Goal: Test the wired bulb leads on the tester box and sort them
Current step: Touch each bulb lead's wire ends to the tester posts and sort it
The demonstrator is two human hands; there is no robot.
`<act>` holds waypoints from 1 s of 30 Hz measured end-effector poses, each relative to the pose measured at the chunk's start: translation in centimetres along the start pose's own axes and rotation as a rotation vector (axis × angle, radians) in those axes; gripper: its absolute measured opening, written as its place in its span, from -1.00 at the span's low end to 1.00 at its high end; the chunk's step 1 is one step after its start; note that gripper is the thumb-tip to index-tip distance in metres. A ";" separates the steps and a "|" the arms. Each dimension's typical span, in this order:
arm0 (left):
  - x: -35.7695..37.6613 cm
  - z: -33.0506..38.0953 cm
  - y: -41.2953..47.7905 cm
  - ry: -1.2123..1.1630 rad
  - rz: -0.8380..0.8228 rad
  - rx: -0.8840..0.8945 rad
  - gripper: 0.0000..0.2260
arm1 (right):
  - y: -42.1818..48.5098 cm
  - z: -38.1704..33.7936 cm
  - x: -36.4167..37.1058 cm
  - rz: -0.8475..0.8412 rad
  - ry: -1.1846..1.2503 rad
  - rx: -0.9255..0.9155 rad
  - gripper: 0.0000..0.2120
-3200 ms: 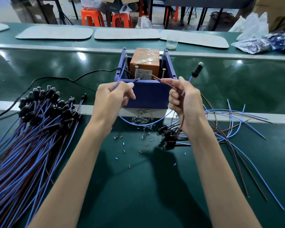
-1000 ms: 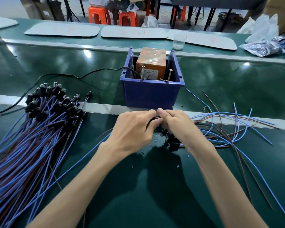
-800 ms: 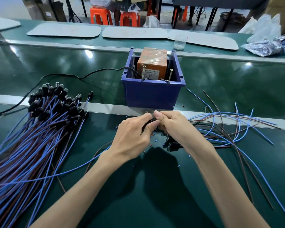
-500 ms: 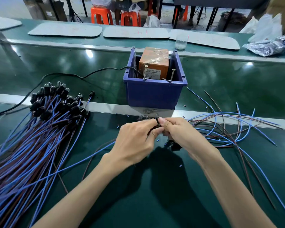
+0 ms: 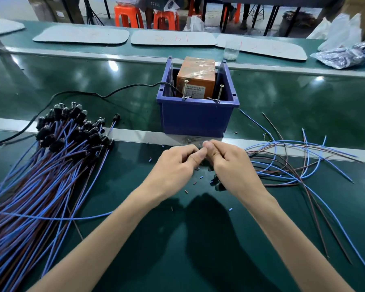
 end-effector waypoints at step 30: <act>-0.6 2.7 -0.4 0.473 -0.127 0.291 -0.91 | -0.6 -1.6 0.2 -0.231 0.071 -0.115 -0.64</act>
Point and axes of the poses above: each hand's wrist, its own y-axis towards the middle knuckle, its own x-axis out of the palm, z = x × y, the point moved 9 cm from there along y, towards the middle knuckle, and after that the axes turned 9 degrees about -x, right-handed, at the moved point
